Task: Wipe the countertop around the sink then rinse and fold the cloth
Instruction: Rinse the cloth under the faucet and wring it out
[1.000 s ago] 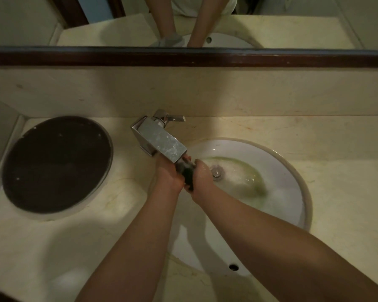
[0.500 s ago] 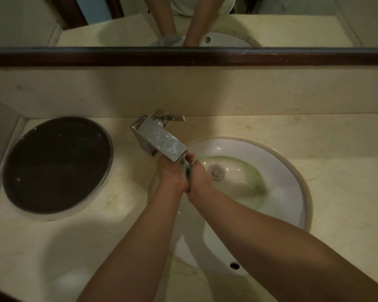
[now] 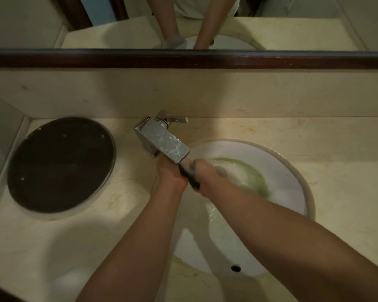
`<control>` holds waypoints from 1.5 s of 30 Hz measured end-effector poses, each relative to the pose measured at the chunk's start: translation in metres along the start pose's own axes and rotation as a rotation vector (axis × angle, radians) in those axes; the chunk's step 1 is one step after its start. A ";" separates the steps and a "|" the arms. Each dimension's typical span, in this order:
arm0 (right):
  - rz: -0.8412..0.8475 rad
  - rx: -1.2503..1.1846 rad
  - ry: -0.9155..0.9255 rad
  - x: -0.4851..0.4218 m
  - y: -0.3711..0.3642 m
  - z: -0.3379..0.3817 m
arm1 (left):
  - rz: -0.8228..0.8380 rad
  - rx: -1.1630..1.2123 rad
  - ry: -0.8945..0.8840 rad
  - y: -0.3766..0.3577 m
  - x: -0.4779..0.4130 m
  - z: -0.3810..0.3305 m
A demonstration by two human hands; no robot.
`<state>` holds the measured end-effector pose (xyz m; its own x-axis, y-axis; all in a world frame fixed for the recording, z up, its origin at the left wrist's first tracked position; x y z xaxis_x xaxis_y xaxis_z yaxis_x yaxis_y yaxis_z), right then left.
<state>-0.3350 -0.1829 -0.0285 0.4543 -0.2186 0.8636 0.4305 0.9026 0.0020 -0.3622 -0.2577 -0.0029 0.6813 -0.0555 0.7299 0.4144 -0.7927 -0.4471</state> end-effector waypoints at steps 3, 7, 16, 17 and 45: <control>-0.026 0.482 0.051 0.005 0.007 0.023 | 0.037 -0.020 0.006 0.000 0.005 0.001; -0.172 0.392 0.356 0.010 0.020 0.047 | 0.027 -0.032 0.059 -0.001 0.009 0.004; 0.045 0.567 0.779 0.037 -0.006 0.100 | -0.039 -0.064 0.089 -0.008 0.013 0.007; 0.050 0.581 0.766 0.039 -0.007 0.101 | -0.033 -0.055 0.080 -0.008 0.014 0.007; 0.725 -0.310 -0.214 0.074 0.108 -0.037 | 0.235 0.115 0.068 -0.027 0.127 0.051</control>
<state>-0.2264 -0.1154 0.0169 0.5577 0.4840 0.6744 0.2972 0.6421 -0.7066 -0.2566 -0.2121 0.0758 0.7262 -0.2737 0.6307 0.3184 -0.6792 -0.6613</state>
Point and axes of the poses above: each hand's wrist, its own x-axis away from the middle knuckle, its own y-axis out of the back of the hand, z = x × y, the point moved 1 cm from there along -x, towards the middle knuckle, and after that the axes turned 2 degrees about -x, right-handed, at the moved point
